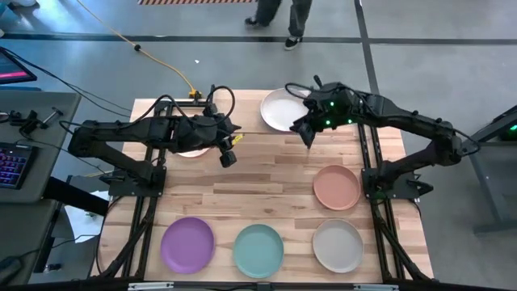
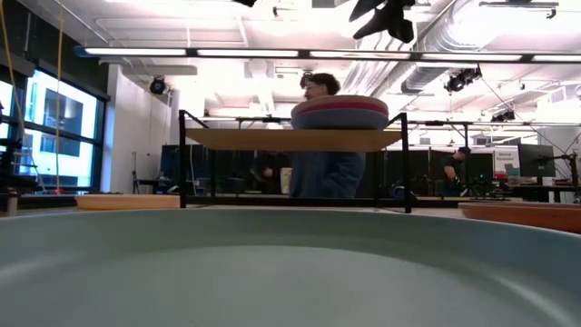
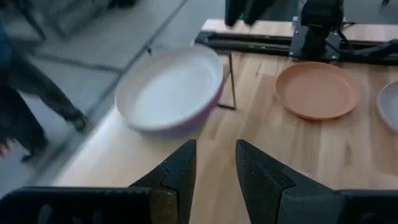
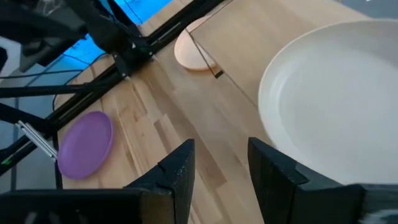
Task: Place and stack plates onto a shelf
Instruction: Stack the violet plate on top of the white plate on the shelf
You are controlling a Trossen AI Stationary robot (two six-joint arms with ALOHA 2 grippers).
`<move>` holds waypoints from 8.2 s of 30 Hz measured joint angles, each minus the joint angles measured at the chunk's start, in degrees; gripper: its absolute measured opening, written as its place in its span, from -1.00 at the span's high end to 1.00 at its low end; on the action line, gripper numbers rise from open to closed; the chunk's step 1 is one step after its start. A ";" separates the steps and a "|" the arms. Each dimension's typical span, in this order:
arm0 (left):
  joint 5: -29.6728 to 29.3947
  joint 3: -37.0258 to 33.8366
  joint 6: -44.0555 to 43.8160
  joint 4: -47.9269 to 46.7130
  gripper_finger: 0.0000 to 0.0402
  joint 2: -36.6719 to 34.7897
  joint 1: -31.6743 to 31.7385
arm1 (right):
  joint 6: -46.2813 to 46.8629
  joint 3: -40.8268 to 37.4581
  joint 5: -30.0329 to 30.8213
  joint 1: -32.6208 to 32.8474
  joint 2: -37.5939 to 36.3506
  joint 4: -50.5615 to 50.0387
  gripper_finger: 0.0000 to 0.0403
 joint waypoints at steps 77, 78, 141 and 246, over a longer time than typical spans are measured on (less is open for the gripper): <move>27.32 -37.54 -23.24 -8.97 0.48 0.04 -37.80 | 21.36 -0.02 26.81 21.42 9.03 -3.68 0.36; 27.35 -37.93 -23.90 -8.29 0.48 0.04 -38.04 | 21.25 -0.02 26.82 21.42 9.03 -3.68 0.36; 29.90 -44.04 -34.20 -0.36 0.48 0.13 -38.77 | 21.47 -0.02 26.79 21.42 9.01 -3.57 0.36; 29.29 -42.56 -35.16 -2.91 1.00 -16.57 -12.12 | 18.00 -0.04 20.74 21.12 8.98 1.19 0.36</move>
